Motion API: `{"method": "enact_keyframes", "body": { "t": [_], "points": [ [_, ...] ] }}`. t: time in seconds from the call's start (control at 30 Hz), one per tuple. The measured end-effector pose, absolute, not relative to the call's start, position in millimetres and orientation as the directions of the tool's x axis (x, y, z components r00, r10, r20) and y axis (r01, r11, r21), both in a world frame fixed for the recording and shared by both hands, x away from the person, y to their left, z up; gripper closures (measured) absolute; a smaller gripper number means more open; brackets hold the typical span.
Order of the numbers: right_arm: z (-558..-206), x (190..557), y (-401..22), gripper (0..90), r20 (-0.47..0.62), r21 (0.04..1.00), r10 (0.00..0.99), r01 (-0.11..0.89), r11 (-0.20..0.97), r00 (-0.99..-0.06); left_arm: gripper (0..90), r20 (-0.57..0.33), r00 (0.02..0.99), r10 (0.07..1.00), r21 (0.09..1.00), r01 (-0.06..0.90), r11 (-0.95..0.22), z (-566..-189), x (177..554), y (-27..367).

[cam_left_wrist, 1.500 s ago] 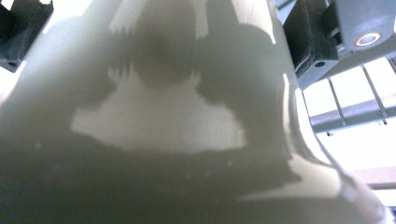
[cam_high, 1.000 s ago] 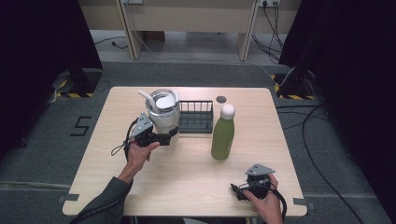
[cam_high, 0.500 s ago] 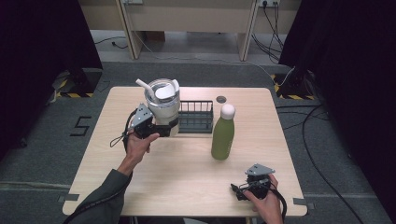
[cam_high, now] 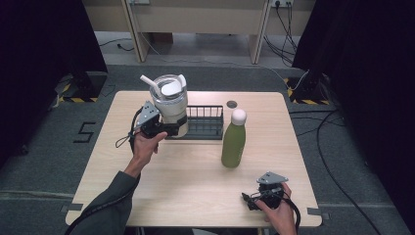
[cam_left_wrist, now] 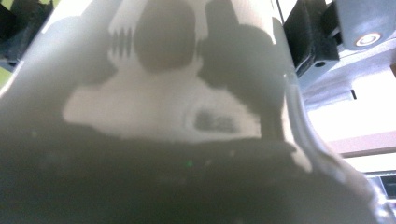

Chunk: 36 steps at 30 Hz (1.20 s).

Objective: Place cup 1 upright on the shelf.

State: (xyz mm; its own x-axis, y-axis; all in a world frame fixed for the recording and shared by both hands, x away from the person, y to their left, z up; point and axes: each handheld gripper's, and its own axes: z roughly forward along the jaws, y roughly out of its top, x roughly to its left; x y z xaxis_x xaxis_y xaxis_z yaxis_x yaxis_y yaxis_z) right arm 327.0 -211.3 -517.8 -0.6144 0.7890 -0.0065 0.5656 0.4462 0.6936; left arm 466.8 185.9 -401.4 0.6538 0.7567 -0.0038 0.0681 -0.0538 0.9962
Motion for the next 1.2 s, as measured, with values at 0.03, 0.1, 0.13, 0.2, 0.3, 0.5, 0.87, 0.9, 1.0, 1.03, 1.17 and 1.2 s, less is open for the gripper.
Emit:
{"method": "enact_keyframes", "body": {
  "t": [0.03, 0.1, 0.13, 0.2, 0.3, 0.5, 0.87, 0.9, 1.0, 1.03, 1.17, 1.2],
  "points": [
    [-517.8, 327.0, -211.3, 0.2, -0.006, 0.693, 0.789, 0.566, 0.446, -0.614, 9.9, 0.0, 0.651, 0.759, 0.996, 0.067, -0.058, -399.9, 469.4, 185.7],
    [-517.8, 327.0, -211.3, 0.2, -0.006, 0.694, 0.789, 0.566, 0.446, -0.614, 9.9, 0.001, 0.65, 0.76, 0.996, 0.067, -0.059, -399.0, 471.1, 185.7],
    [-517.8, 327.0, -211.3, 0.2, -0.006, 0.694, 0.789, 0.566, 0.446, -0.615, 9.9, -0.005, 0.649, 0.761, 0.996, 0.07, -0.054, -398.0, 473.5, 185.7],
    [-517.8, 327.0, -211.3, 0.2, -0.006, 0.694, 0.789, 0.566, 0.446, -0.614, 9.9, -0.017, 0.653, 0.757, 0.996, 0.075, -0.042, -397.2, 475.8, 185.9],
    [-517.8, 327.1, -211.3, 0.2, -0.006, 0.694, 0.789, 0.565, 0.447, -0.615, 9.9, -0.009, 0.647, 0.762, 0.996, 0.071, -0.048, -395.8, 479.8, 185.3],
    [-517.9, 327.1, -211.4, 0.2, -0.007, 0.694, 0.788, 0.565, 0.447, -0.615, 9.9, -0.016, 0.642, 0.766, 0.996, 0.079, -0.045, -393.4, 488.1, 184.9],
    [-517.9, 327.2, -211.4, 0.2, -0.007, 0.694, 0.788, 0.565, 0.447, -0.616, 9.9, -0.004, 0.633, 0.774, 0.996, 0.075, -0.056, -390.8, 502.5, 184.1],
    [-517.9, 327.2, -211.4, 0.2, -0.007, 0.694, 0.788, 0.564, 0.447, -0.616, 9.9, -0.002, 0.631, 0.776, 0.996, 0.073, -0.057, -390.3, 503.8, 184.1],
    [-517.8, 327.2, -211.4, 0.2, -0.007, 0.694, 0.788, 0.565, 0.447, -0.616, 9.9, -0.008, 0.628, 0.778, 0.996, 0.075, -0.05, -389.5, 507.4, 184.1],
    [-517.8, 327.1, -211.3, 0.2, -0.007, 0.694, 0.788, 0.565, 0.447, -0.616, 9.9, -0.008, 0.627, 0.779, 0.996, 0.073, -0.048, -389.4, 509.8, 184.1],
    [-517.8, 327.1, -211.3, 0.2, -0.006, 0.694, 0.788, 0.565, 0.447, -0.616, 9.9, -0.014, 0.623, 0.782, 0.996, 0.075, -0.042, -389.7, 514.8, 185.2],
    [-517.9, 327.1, -211.4, 0.2, -0.007, 0.694, 0.788, 0.565, 0.447, -0.616, 9.9, -0.014, 0.621, 0.784, 0.997, 0.073, -0.04, -389.9, 515.9, 185.7]
  ]
}}
